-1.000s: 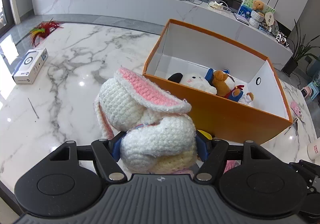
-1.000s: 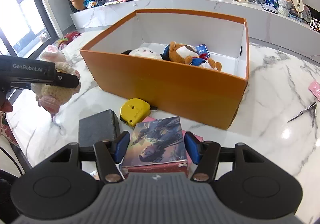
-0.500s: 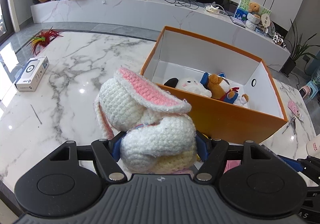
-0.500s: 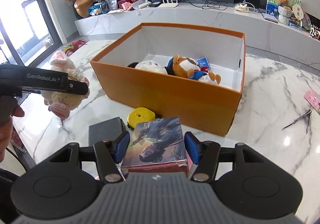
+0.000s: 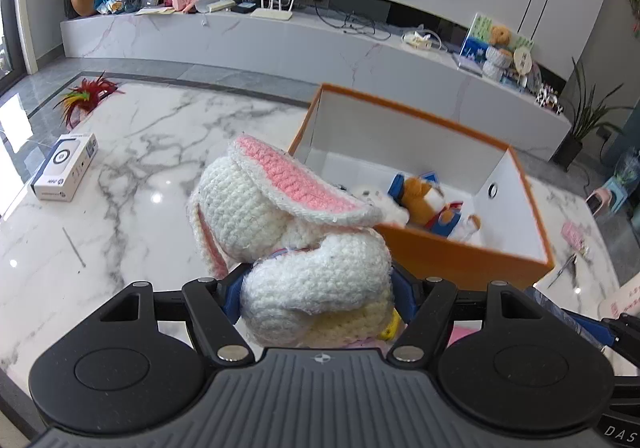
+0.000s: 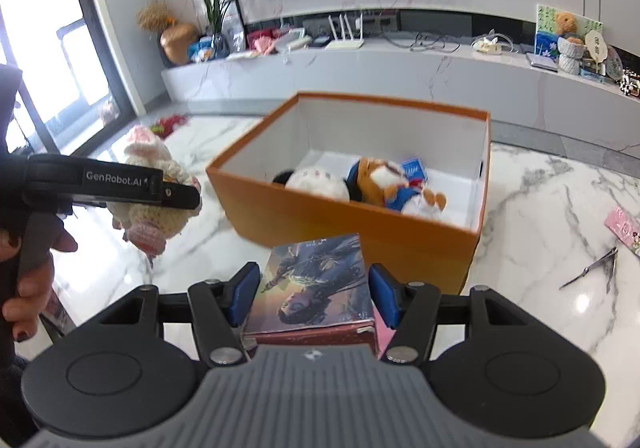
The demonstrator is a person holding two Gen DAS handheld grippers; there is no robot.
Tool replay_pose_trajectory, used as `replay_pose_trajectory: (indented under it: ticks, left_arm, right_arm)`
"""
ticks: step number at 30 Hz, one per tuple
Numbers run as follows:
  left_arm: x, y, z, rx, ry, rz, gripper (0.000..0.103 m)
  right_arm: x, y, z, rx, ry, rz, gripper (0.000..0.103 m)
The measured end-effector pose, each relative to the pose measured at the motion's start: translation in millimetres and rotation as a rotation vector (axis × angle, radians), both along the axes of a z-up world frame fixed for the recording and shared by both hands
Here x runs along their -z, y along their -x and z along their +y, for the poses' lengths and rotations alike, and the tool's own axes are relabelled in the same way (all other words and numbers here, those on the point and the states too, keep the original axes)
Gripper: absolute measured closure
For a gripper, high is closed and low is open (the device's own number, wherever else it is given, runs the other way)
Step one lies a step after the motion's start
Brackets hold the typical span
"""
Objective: Organize objects
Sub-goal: 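Carry the bunny and the photo card box over the orange box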
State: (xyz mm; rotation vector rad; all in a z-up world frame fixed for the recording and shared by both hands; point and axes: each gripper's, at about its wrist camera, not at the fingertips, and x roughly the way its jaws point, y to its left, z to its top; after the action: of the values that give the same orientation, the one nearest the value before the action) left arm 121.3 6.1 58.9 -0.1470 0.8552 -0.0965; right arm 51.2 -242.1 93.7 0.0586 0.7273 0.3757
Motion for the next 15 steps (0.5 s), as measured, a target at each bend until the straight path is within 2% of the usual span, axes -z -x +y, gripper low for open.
replay_pose_trajectory:
  ticks: [6,11,15]
  left_arm:
    - [-19.4,-23.7,-7.8,-0.01,0.015,-0.032,0.022]
    - [-28.7,-70.6,-25.9,-0.007,0.039,-0.037,0.022]
    - [-27.1,-112.6,-45.7,0.035,0.023,-0.036,0.022]
  right_arm:
    - [-22.5,-18.1,-5.7,0.049,-0.054,-0.049,0.041]
    - [-44.1,-51.3,-11.3,0.094,-0.096,-0.097,0.041]
    - [-42.0,-82.9,-16.0,0.142,-0.096,-0.112,0.041]
